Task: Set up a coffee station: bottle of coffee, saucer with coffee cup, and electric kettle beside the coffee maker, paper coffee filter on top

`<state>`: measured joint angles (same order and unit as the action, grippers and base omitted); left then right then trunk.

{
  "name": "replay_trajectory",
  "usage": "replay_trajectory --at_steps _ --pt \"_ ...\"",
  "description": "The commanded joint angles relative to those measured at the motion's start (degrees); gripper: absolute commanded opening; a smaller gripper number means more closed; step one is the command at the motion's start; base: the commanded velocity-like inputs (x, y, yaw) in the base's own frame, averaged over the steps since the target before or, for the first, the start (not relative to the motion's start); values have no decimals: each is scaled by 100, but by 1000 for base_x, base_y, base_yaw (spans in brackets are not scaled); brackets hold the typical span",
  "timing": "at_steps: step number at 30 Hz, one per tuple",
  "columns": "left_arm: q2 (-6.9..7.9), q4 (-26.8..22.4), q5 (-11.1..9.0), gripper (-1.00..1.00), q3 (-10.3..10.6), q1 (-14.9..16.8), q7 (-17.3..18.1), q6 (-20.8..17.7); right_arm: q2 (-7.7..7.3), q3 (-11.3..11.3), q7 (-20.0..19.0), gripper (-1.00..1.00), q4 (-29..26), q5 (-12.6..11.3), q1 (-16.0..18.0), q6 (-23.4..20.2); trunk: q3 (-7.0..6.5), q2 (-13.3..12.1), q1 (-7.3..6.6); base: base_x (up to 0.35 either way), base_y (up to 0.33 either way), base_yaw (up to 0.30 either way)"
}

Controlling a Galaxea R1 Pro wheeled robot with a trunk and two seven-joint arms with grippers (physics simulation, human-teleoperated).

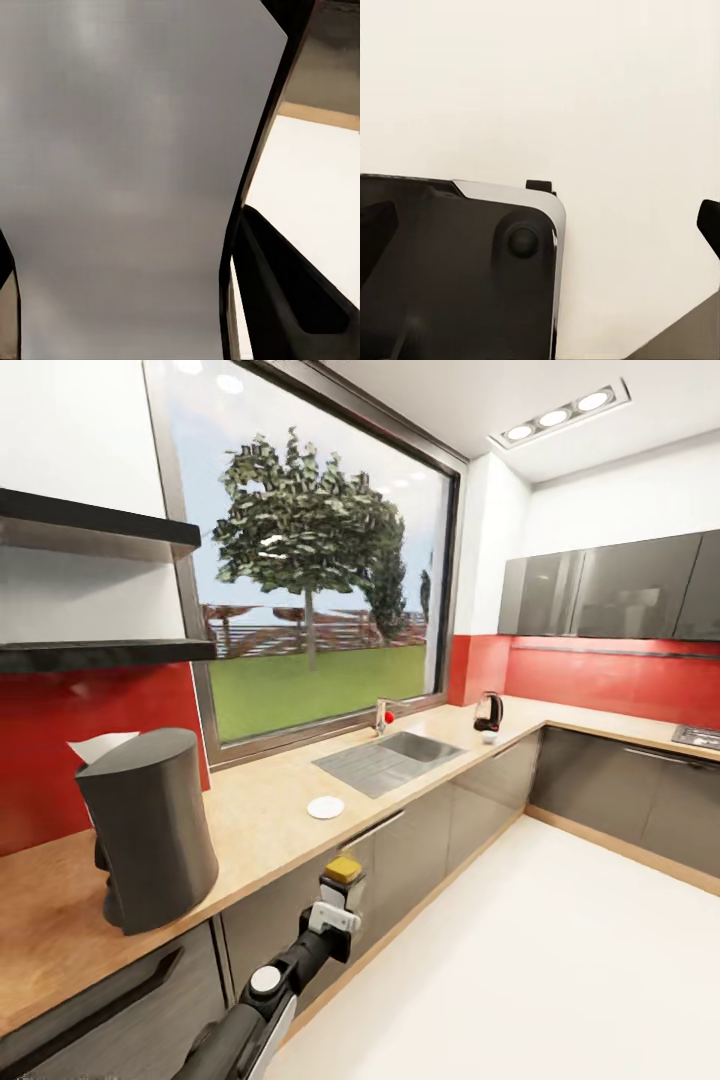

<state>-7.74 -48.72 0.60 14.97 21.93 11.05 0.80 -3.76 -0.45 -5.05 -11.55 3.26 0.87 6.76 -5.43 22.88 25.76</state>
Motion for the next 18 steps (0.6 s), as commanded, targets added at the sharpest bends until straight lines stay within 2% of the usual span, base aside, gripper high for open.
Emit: replay_trajectory --at_steps 1,4,6,8,10,12,13,14,18 --pt "9 0 12 -100 -2 -46 19 21 -2 -7 -13 100 3 34 0 18 -3 4 2 0 0 244" --pt "169 -2 14 -100 5 -307 25 158 0 -1 -13 100 3 34 0 18 -16 4 2 0 0 244" --pt "363 -4 7 -100 11 -490 27 393 4 0 -13 100 7 34 0 18 -25 4 2 0 0 244" --pt "490 -5 4 -100 12 -604 45 567 6 1 -13 100 10 34 0 18 -34 4 2 0 0 244" --pt "576 -7 3 -100 13 -698 114 676 12 1 -10 100 14 34 0 18 -42 4 2 0 0 244" --pt "646 -5 2 -100 14 -795 366 753 21 1 -6 100 18 34 0 18 -51 4 2 0 0 245" --pt "680 12 17 -100 13 -848 739 783 23 4 -7 100 20 34 0 18 -55 4 2 0 0 245" --pt "694 17 19 -100 8 -882 867 789 24 3 -9 100 23 36 0 18 -59 4 2 0 0 245" --pt "726 4 20 -100 15 -980 1127 798 24 9 -5 100 28 39 0 18 -76 4 2 0 0 246"
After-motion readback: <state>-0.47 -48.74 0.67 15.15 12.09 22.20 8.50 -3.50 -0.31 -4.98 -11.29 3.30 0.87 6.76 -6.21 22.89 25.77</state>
